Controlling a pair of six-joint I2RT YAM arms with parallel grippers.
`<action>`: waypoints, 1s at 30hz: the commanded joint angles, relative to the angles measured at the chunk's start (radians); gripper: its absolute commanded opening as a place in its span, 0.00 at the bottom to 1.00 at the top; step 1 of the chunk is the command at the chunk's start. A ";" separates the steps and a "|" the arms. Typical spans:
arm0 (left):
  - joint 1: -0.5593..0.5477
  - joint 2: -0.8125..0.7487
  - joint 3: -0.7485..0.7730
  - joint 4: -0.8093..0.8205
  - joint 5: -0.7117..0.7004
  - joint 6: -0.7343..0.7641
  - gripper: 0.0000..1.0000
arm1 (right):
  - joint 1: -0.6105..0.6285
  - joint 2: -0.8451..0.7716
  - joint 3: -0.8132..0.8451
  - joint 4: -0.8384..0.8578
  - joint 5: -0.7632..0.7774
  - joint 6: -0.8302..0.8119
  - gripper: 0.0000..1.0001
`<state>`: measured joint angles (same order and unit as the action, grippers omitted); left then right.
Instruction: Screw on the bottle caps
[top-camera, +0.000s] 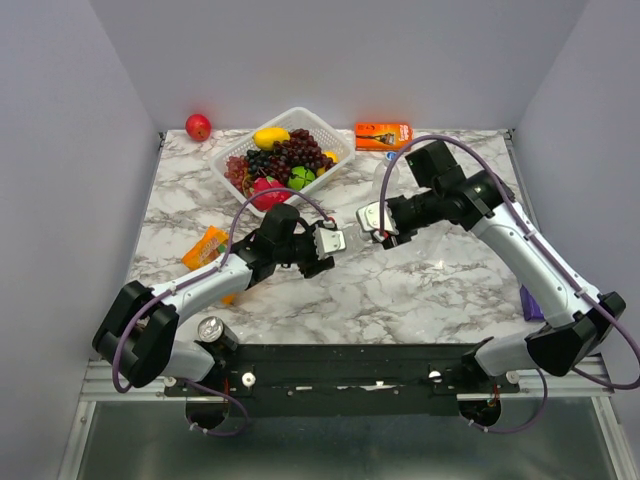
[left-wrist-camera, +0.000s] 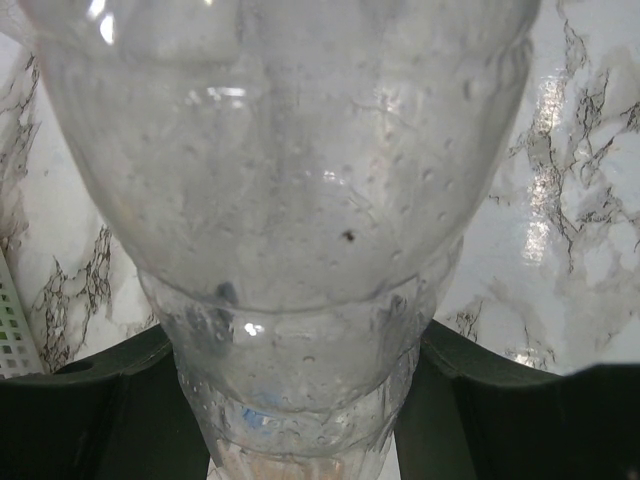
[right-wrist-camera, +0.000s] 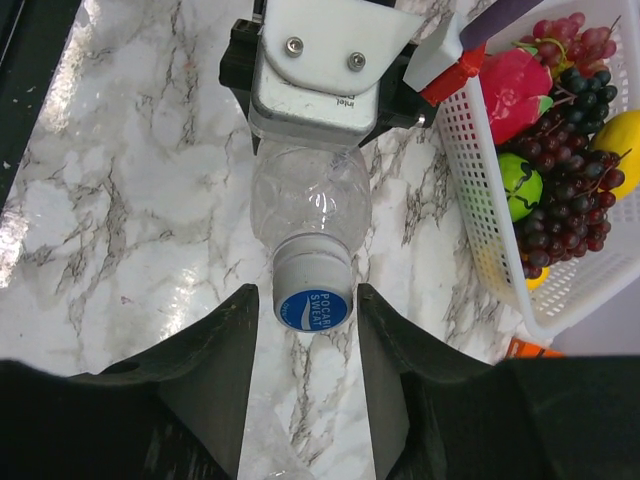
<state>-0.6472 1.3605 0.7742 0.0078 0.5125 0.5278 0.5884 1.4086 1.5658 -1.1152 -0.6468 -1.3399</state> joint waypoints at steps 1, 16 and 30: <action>0.004 0.000 0.019 0.041 0.031 0.000 0.00 | 0.005 0.016 -0.013 -0.015 -0.013 -0.028 0.50; -0.026 -0.089 -0.095 0.447 -0.476 -0.100 0.00 | -0.009 0.408 0.439 -0.202 -0.051 0.664 0.12; -0.117 -0.087 -0.136 0.520 -0.851 0.208 0.00 | -0.156 0.630 0.582 -0.238 -0.495 1.218 0.00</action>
<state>-0.7250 1.3106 0.6357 0.3294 -0.2729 0.6346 0.4526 2.0087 2.1891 -1.3132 -0.8551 -0.3901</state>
